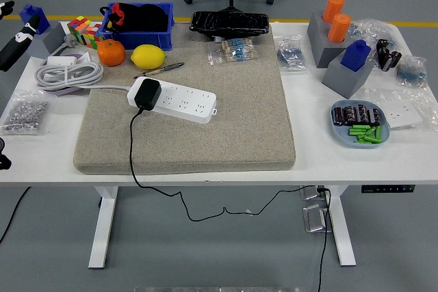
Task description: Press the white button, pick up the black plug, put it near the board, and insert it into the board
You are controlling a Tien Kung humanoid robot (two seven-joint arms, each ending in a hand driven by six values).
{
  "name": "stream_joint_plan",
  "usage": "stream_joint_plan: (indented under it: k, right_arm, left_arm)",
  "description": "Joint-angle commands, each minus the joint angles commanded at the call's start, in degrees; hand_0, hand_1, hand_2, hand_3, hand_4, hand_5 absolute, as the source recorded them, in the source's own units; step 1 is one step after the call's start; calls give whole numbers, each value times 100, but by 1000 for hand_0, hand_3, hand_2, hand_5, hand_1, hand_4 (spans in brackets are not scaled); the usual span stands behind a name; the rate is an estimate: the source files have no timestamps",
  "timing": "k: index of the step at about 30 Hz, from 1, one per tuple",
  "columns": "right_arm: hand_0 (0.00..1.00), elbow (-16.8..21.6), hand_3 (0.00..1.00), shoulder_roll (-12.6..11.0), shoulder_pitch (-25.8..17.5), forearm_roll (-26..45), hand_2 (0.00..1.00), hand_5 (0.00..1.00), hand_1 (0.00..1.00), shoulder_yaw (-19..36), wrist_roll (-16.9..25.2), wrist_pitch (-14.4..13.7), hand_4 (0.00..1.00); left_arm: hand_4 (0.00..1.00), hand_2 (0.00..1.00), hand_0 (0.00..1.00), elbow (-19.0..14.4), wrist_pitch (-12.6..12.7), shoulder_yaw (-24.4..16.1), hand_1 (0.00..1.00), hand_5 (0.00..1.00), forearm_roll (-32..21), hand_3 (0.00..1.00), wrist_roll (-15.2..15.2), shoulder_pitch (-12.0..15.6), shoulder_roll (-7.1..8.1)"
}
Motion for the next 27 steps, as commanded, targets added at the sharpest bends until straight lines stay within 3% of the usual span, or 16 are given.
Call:
stream_joint_plan:
  k: [27]
  right_arm:
    - [668, 4, 568, 16, 3, 32, 540, 216, 560, 0, -10, 12, 671]
  left_arm:
    - [857, 900, 982, 19, -14, 23, 946, 895, -62, 885, 7, -13, -17]
